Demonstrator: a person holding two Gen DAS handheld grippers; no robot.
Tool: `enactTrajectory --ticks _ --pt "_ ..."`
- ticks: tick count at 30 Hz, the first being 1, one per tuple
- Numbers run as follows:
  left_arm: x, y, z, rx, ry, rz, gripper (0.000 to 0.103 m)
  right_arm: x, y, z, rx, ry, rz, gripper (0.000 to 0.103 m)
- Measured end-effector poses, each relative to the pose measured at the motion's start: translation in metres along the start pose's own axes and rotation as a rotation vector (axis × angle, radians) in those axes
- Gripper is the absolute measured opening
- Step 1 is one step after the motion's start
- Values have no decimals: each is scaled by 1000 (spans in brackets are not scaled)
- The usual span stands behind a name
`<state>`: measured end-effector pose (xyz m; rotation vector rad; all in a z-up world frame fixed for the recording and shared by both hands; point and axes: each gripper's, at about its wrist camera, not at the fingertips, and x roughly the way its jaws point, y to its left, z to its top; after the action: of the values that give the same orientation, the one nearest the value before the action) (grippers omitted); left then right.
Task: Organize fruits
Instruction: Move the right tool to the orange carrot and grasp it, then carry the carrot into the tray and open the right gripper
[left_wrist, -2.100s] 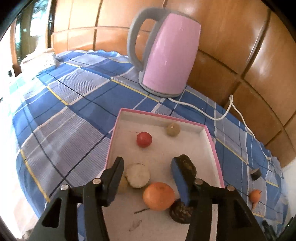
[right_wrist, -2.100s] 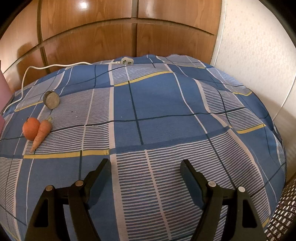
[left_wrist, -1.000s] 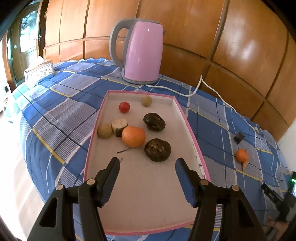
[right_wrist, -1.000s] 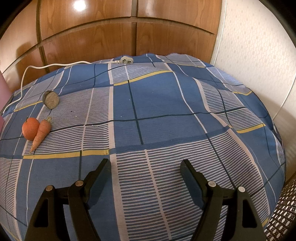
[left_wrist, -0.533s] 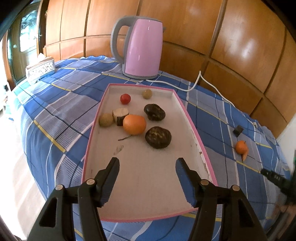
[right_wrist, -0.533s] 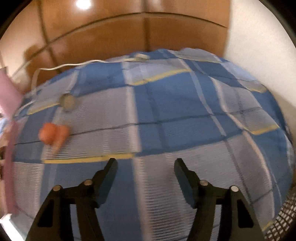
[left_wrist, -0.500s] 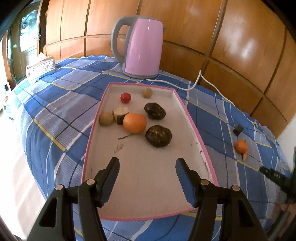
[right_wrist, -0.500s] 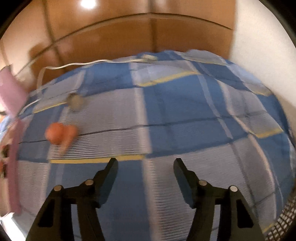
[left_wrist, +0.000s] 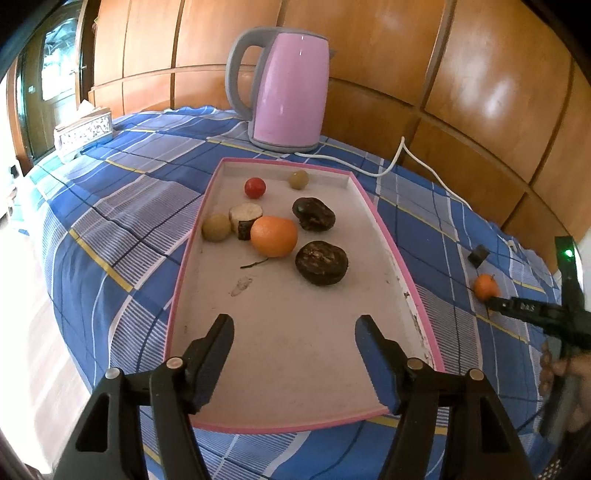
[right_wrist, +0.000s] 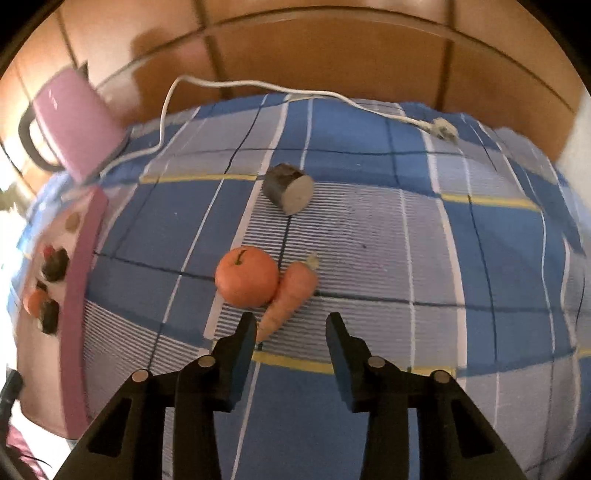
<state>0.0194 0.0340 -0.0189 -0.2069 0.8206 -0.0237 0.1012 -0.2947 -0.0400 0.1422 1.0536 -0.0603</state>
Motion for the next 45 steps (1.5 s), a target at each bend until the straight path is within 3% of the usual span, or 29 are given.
enactTrajectory --ticks 3,6,16,32,45 --pt "2 1 0 -4 7 0 69 9 4 5 -3 16 5 35" --pt "4 1 -1 -10 18 2 69 15 6 7 -19 15 -19 24" --pt "5 2 -3 -23 29 -7 69 13 5 5 -52 -10 -36 17" --pt "1 -1 -5 -22 27 -10 69 -20 10 -34 -25 -23 119 16" --pt "-8 4 -3 -33 5 -2 72 -40 79 -19 -164 -92 219 16"
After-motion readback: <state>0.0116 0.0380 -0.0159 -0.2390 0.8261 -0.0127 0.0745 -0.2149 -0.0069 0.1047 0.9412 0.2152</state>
